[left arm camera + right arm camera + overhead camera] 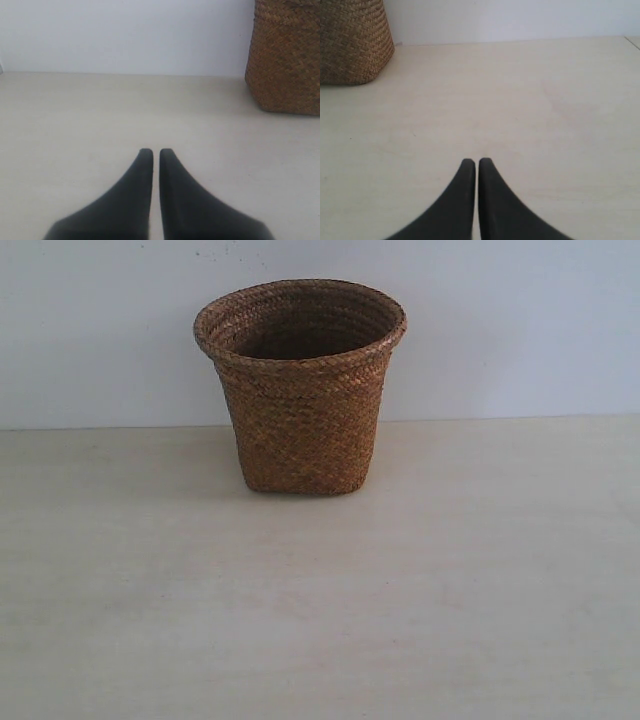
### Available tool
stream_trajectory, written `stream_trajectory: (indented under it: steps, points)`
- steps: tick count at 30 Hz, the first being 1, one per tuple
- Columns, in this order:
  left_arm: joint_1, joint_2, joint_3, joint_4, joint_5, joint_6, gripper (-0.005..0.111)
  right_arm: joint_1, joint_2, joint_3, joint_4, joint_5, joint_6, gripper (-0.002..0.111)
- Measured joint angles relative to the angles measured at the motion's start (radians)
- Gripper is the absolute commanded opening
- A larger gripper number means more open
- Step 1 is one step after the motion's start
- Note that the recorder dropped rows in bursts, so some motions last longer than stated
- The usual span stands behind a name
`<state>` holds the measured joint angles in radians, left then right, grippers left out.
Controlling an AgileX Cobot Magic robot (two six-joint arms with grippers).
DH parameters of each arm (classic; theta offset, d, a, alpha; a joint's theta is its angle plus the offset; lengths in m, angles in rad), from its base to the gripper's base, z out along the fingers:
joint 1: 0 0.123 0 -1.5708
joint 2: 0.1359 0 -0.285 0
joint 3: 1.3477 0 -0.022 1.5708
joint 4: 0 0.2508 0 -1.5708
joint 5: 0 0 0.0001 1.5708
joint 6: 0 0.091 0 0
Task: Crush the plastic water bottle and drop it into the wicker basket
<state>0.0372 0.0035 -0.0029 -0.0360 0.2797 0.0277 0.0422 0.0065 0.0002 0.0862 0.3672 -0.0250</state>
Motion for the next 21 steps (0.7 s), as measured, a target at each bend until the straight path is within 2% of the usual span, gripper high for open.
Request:
stream_trajectory:
  steps: [21]
  points:
    - [0.0, 0.0, 0.0, 0.0, 0.0, 0.0, 0.004, 0.0, 0.0, 0.0, 0.0, 0.005, 0.015, 0.0]
